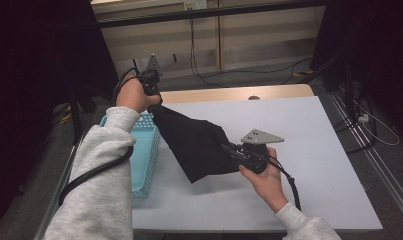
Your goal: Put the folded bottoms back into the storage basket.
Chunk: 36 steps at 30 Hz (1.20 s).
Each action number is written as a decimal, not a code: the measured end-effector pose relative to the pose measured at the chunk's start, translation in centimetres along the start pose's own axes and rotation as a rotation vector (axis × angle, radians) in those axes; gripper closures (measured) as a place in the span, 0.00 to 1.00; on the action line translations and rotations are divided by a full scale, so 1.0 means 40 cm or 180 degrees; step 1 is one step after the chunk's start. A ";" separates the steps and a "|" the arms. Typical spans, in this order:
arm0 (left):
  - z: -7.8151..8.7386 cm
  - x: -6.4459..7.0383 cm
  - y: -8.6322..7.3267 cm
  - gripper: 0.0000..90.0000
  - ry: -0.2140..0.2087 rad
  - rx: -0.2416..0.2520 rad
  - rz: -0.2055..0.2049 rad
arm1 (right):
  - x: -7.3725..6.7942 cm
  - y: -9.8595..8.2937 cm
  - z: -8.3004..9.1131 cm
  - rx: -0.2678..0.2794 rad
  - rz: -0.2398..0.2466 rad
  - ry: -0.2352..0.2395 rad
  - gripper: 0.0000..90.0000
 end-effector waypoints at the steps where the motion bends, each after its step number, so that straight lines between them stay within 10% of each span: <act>1: 0.005 -0.001 -0.001 0.93 0.0002 -0.0004 0.0001 | -0.002 0.002 -0.002 -0.0002 0.0012 0.0006 0.90; 36: 0.196 -0.136 -0.056 0.94 0.0129 0.0196 0.0291 | -0.166 0.110 -0.088 0.0168 0.0151 0.0356 0.90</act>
Point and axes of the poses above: each handheld gripper's, and its own axes: z roughly backward along the jaws, y roughly out of its top, x roughly to its right, the point moved 6 cm from there along -z, roughly forward along the jaws, and after that the axes turned 9 degrees about -y, right-handed, at the moved point
